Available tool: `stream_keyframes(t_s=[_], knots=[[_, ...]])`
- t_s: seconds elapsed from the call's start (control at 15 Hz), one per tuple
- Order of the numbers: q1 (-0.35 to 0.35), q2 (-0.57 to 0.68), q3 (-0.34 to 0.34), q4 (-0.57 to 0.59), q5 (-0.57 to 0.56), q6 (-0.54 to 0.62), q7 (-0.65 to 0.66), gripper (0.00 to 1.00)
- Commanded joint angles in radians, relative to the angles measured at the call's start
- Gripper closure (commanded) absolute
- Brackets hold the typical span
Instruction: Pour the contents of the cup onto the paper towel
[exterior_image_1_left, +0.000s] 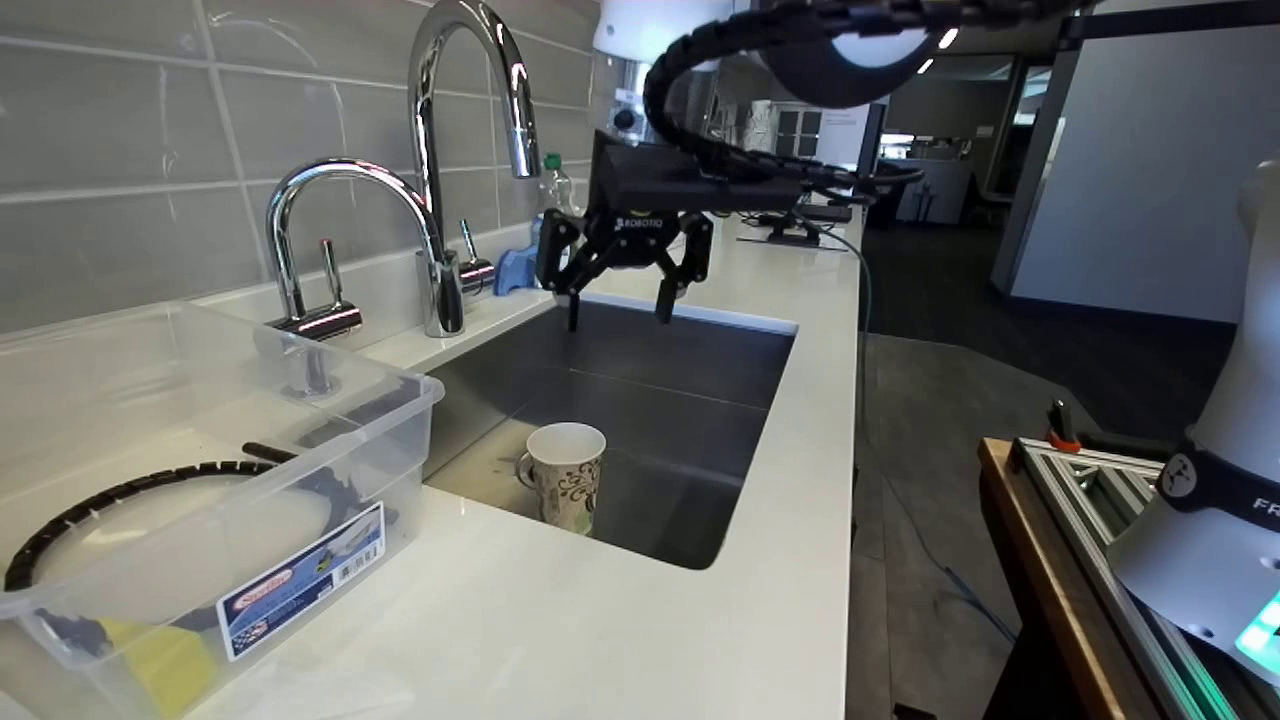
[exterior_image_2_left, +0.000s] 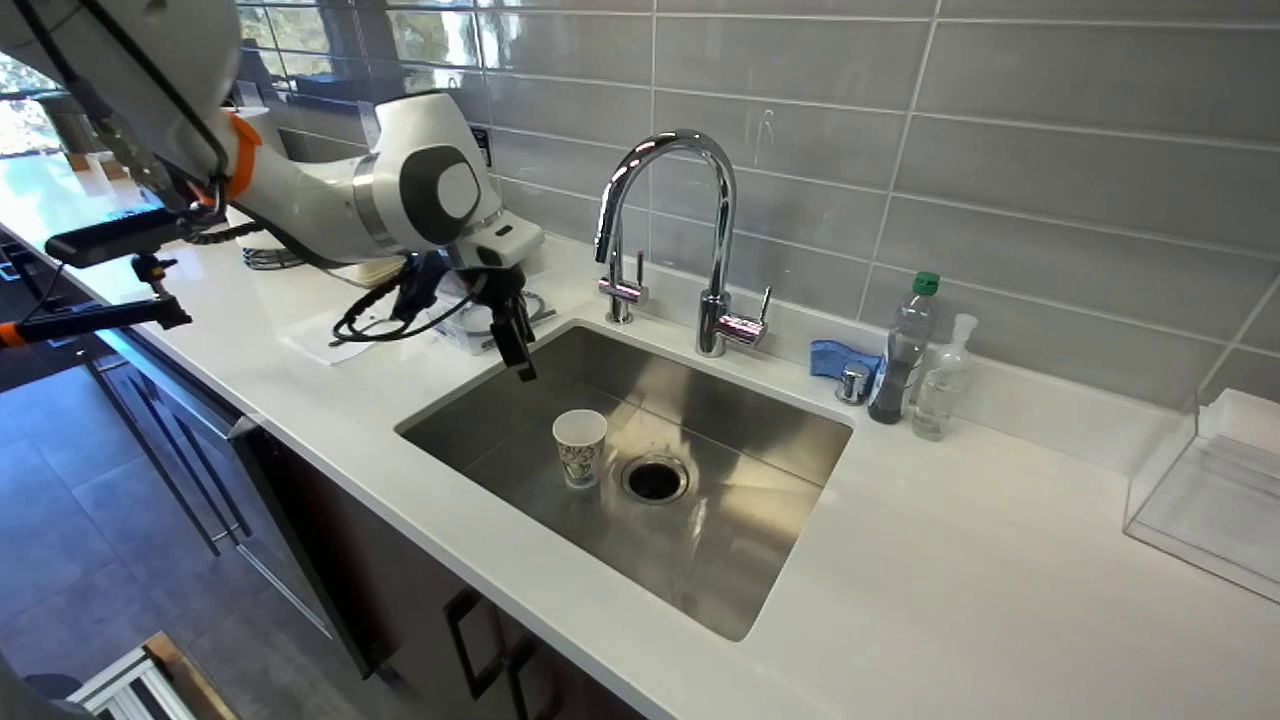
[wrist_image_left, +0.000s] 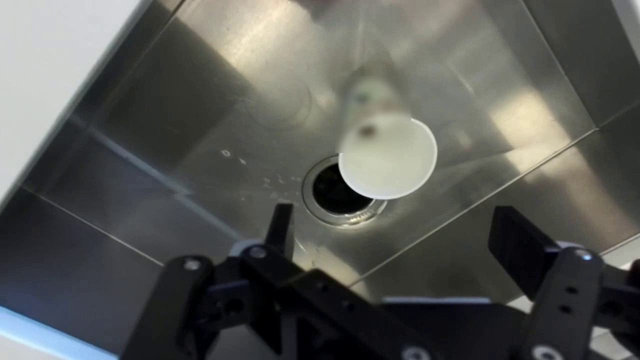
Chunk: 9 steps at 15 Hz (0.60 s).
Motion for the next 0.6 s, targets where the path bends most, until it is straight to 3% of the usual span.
stream_keyframes(t_s=[0.0,0.13,0.27,0.33,0.53], knots=[[0.05,0.098,-0.045,0.011,0.027,0.07,0.084,0.0],[0.074,0.158,-0.063,0.032,0.023,0.119,0.099,0.0],[0.107,0.226,-0.11,0.084,-0.07,0.102,0.227,0.0],[0.107,0.149,-0.104,0.025,-0.001,0.097,0.115,0.0],[0.129,0.209,-0.135,0.068,-0.027,0.098,0.171,0.0]])
